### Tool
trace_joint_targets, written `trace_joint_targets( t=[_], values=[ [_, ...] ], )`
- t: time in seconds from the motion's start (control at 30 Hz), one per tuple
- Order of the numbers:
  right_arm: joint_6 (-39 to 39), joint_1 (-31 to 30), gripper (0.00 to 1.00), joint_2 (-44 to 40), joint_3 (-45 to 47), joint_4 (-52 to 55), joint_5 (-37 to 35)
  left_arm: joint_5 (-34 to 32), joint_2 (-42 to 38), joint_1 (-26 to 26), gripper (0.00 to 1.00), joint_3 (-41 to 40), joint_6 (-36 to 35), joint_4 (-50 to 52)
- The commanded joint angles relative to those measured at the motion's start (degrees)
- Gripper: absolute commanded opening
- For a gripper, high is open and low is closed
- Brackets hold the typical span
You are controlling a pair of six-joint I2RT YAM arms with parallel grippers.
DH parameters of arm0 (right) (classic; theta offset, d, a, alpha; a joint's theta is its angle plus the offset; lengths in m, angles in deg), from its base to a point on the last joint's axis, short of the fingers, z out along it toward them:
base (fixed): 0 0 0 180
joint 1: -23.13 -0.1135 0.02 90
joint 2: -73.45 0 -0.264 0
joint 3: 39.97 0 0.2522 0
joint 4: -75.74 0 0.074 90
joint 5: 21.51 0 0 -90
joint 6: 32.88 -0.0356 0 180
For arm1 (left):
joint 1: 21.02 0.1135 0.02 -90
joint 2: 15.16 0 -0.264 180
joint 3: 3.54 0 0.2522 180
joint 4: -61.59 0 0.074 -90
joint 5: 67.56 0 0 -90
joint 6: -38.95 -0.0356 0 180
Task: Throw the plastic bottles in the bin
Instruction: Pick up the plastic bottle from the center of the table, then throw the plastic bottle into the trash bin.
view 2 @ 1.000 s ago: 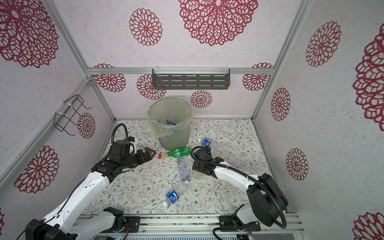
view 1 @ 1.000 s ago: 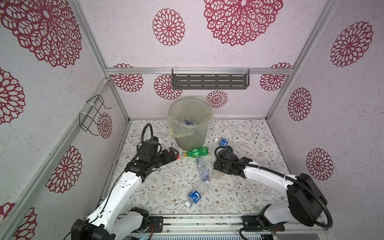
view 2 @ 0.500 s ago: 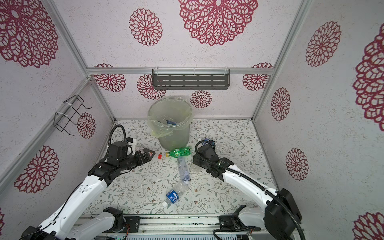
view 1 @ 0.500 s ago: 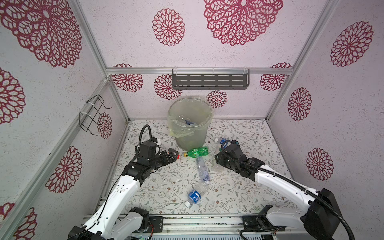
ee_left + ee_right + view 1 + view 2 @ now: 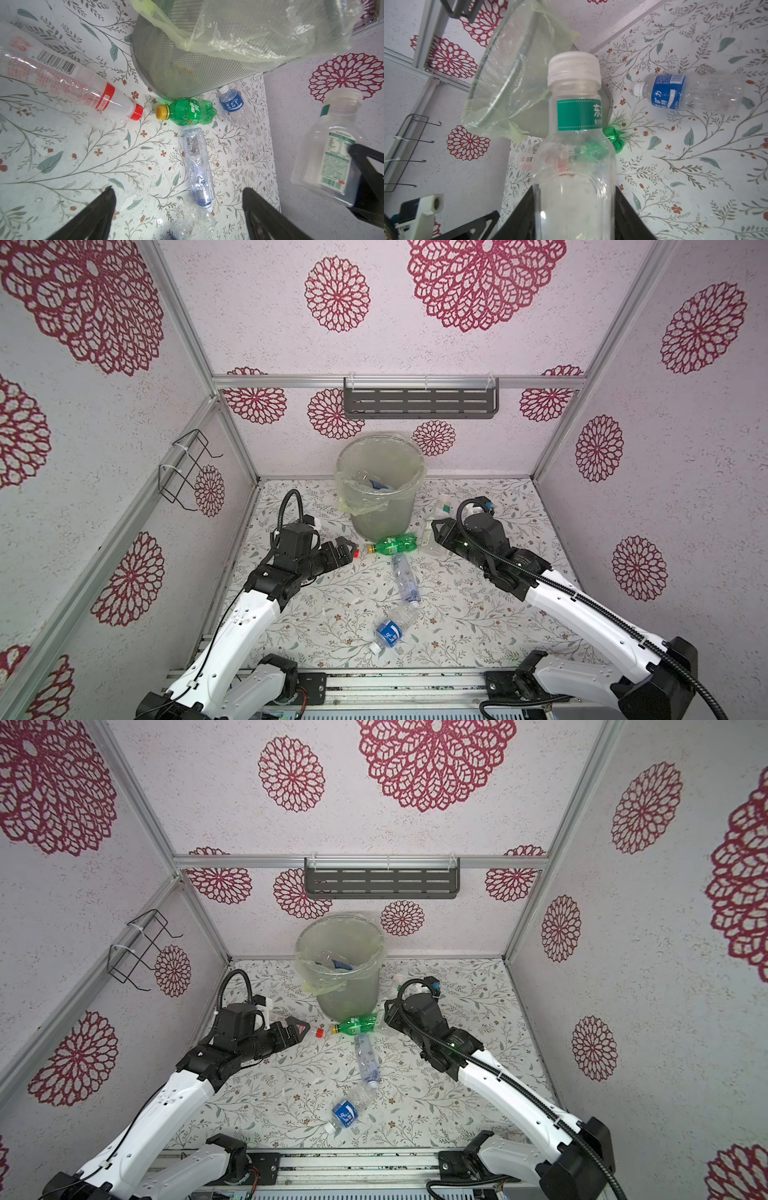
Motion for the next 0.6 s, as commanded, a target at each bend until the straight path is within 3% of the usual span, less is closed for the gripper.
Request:
trace_joint_targets(
  t=[0.0, 0.37, 0.57],
  values=[
    [1.4, -0.2, 0.50, 0.6, -4.1, -1.3, -2.3, -0.6, -0.9, 0.3, 0.97, -0.4, -0.9, 0.6],
    [7.0, 0.0, 0.50, 8.5, -21.0, 1.1, -3.2, -1.9, -1.7, 0.3, 0.97, -0.1, -1.6, 2.1],
    [5.1, 0.1, 0.50, 4.8, -17.0, -1.7, -5.3, -3.4, -2.3, 0.3, 0.97, -0.5, -2.4, 2.7]
  ],
)
